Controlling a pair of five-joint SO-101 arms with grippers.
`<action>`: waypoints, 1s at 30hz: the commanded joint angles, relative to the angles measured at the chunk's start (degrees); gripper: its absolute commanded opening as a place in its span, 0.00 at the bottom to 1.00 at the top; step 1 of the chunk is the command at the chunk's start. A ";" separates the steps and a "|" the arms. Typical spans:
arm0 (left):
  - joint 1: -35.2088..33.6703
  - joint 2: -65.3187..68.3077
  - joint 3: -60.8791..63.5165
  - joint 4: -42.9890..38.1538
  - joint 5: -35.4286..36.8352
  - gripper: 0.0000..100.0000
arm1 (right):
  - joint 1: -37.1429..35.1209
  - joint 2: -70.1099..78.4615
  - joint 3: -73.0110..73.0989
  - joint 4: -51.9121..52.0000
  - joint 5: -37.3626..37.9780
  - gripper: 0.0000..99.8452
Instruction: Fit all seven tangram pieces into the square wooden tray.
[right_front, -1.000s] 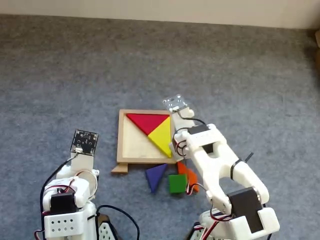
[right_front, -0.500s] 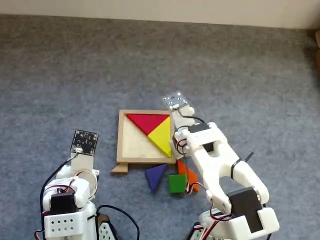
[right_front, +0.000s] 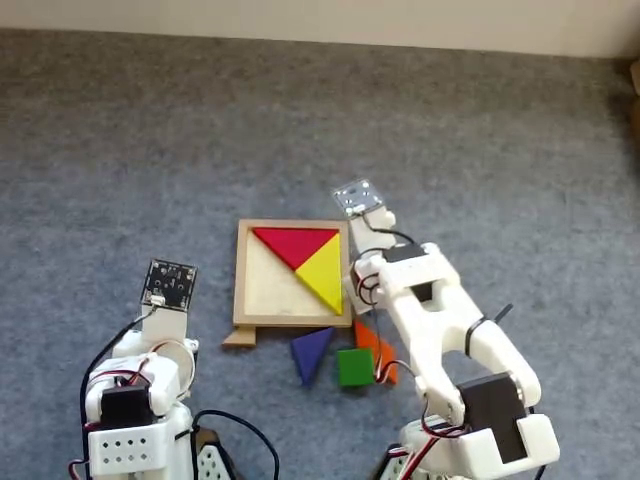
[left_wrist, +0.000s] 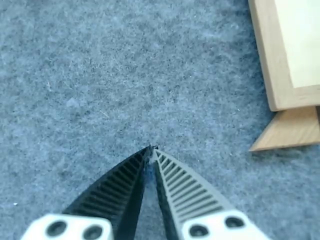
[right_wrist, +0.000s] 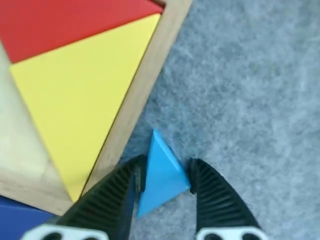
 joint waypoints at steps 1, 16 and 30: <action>-0.40 -1.71 1.19 0.35 0.53 0.01 | 0.22 0.22 -1.98 0.75 0.18 0.07; -0.40 -1.71 1.19 0.35 0.53 0.01 | 2.95 -14.46 0.84 4.09 0.09 0.07; -0.40 -1.71 1.19 0.35 0.53 0.01 | 2.24 -12.62 0.84 7.87 -13.80 0.21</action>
